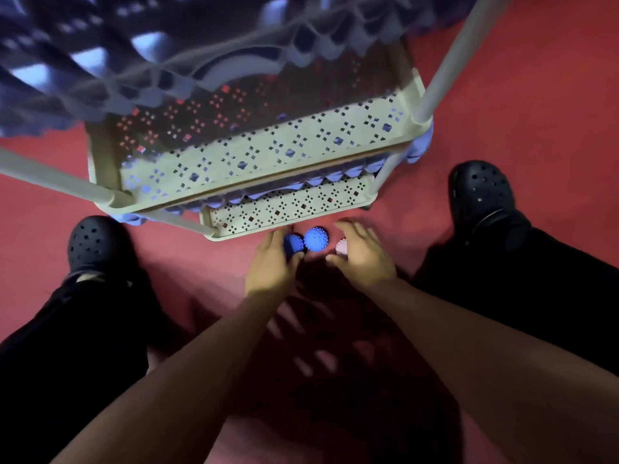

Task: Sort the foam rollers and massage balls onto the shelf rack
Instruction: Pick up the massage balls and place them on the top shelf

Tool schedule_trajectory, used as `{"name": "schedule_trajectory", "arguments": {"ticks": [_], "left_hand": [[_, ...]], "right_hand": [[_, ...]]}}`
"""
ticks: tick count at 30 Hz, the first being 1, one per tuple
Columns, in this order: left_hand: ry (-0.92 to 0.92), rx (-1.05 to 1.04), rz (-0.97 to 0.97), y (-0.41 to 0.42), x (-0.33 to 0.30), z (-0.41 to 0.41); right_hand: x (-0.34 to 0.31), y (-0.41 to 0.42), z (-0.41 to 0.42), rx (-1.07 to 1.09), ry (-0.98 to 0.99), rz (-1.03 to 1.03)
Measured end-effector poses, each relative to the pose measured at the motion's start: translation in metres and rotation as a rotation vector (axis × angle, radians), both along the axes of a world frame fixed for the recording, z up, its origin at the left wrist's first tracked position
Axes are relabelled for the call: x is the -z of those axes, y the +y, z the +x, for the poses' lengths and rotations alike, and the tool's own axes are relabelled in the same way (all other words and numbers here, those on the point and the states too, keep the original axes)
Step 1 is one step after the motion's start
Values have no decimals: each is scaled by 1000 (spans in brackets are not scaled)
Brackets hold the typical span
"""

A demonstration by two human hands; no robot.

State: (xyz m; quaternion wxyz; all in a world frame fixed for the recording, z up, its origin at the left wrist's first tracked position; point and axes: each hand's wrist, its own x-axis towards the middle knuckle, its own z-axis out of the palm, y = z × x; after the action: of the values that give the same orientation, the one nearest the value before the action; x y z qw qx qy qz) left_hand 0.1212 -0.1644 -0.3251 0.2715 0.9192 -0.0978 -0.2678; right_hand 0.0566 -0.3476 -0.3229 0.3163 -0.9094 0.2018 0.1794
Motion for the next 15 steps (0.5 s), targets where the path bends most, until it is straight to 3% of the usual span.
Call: {"name": "schedule_trajectory", "arguments": {"ticks": [10,15], "left_hand": [[95,-212,-39,6,8,3],[91,-229,-49,20,2,5]], "right_hand": [[11,-5,12,-13,63,195],[16,6,23,-72,154,186]]}}
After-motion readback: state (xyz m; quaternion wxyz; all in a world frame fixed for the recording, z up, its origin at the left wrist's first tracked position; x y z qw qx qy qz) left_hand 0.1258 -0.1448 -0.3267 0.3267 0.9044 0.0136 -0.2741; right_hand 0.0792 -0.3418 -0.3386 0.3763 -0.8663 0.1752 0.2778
